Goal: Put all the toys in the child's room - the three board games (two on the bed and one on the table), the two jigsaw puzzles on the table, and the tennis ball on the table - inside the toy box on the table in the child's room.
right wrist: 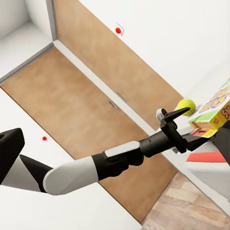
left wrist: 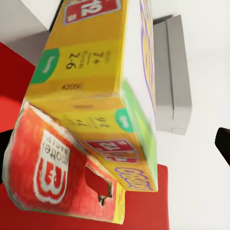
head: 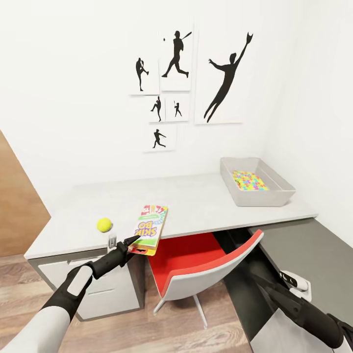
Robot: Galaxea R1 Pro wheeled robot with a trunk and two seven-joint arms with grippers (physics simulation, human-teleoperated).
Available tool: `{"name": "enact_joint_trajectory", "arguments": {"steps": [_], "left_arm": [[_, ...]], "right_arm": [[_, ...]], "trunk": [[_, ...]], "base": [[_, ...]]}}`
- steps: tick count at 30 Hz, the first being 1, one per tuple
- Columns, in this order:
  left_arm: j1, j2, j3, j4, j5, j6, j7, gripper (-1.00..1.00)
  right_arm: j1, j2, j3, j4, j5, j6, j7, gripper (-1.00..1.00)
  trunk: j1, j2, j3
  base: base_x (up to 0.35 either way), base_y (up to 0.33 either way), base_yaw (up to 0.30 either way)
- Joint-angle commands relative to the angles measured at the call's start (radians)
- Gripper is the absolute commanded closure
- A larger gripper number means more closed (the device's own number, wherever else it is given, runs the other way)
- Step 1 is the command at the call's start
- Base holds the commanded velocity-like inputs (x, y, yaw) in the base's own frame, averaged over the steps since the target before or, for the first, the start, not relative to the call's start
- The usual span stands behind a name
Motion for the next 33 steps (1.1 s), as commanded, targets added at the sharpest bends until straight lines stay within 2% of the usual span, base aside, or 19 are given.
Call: {"name": "enact_joint_trajectory", "arguments": {"steps": [1, 15, 16, 28, 33], "left_arm": [[-0.001, 0.000, 0.002, 0.000, 0.002, 0.006, -0.001, -1.00], [-0.001, -0.001, 0.004, 0.000, 0.002, 0.006, -0.002, -1.00], [-0.001, -0.001, 0.004, 0.000, 0.002, 0.006, -0.001, 1.00], [-0.001, -0.002, 0.004, 0.000, 0.002, 0.006, -0.002, 1.00], [-0.001, -0.002, 0.004, 0.000, 0.002, 0.006, -0.002, 1.00]], "right_arm": [[0.000, 0.000, 0.000, 0.000, -0.002, 0.011, 0.003, -1.00], [0.000, 0.000, 0.002, 0.000, -0.002, 0.011, 0.003, -1.00], [0.000, 0.000, 0.002, 0.000, -0.002, 0.011, 0.003, -1.00], [-0.001, 0.001, 0.002, 0.000, -0.001, 0.011, 0.003, -1.00], [-0.001, 0.001, 0.002, 0.000, 0.000, 0.011, 0.003, -1.00]], "trunk": [[0.000, -0.001, -0.001], [0.000, -0.001, -0.001], [0.000, -0.001, -0.001], [0.000, -0.001, -0.001], [-0.019, 0.034, 0.015]], "base": [[0.023, 0.000, 0.000], [0.077, 0.000, 0.000], [0.007, 0.000, 0.000], [0.001, 0.000, 0.000], [0.000, 0.000, 0.000]]}}
